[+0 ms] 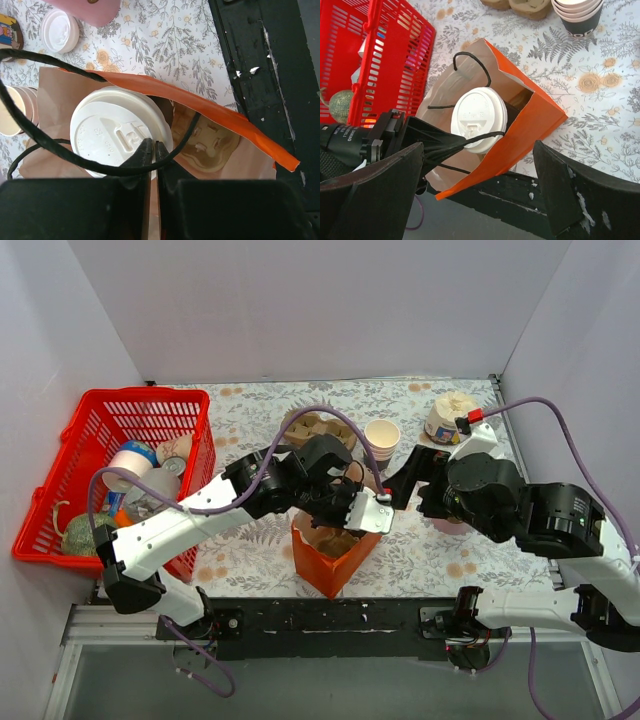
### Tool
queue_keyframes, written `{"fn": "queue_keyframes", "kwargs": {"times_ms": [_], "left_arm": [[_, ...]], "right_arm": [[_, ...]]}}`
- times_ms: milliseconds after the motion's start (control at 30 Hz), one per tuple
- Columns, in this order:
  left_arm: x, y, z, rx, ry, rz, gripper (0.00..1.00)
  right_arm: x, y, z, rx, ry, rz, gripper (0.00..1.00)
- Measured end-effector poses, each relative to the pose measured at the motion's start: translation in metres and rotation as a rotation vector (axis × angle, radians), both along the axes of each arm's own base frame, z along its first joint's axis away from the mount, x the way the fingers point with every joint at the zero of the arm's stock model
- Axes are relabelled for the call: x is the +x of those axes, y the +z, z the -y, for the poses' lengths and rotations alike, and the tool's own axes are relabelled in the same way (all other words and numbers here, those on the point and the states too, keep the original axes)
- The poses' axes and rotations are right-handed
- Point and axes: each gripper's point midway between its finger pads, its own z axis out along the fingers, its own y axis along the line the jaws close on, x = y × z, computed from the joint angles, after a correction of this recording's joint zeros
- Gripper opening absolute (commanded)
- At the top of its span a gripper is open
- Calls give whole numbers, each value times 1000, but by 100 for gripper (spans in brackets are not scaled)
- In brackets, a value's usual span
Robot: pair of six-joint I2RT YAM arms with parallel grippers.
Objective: Pack the takeout coffee
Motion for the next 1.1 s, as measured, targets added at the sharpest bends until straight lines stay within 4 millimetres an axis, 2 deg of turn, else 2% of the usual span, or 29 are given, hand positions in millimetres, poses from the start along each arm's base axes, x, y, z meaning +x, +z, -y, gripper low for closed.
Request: {"fn": "queue_keyframes", "kwargs": {"times_ms": [267,333,367,400,467,633,700,767,833,967,1100], "left_arm": [[-1,-3,-2,-16,-2,13,0],[-2,-1,-3,-26,0,19,0],[-2,0,-3,-34,2,24,0],[-2,1,-3,-40,3,27,0],[-2,4,-4,-51,5,35,0],[-2,9,-7,-79,10,54,0],[-2,8,-8,-81,11,57,0],[-1,6,-7,-79,13,59,0],[-1,4,-8,-73,14,58,0],[0,2,-7,-68,12,58,0],[1,-4,-5,-53,10,51,0]], "right_arm": [[4,-17,-4,-26,-18,-76,92],[8,-23,-7,-33,-20,-92,87],[10,-27,-10,-38,-17,-102,77],[12,-33,-12,-45,-16,-118,71],[14,-43,-14,-56,-8,-149,64],[11,-58,-13,-44,9,-212,54],[7,-60,-13,-33,22,-228,53],[3,-58,-13,-18,39,-237,60],[0,-56,-12,-7,56,-238,61],[-8,-47,-10,13,108,-207,50],[-16,-37,-6,41,151,-174,48]]}}
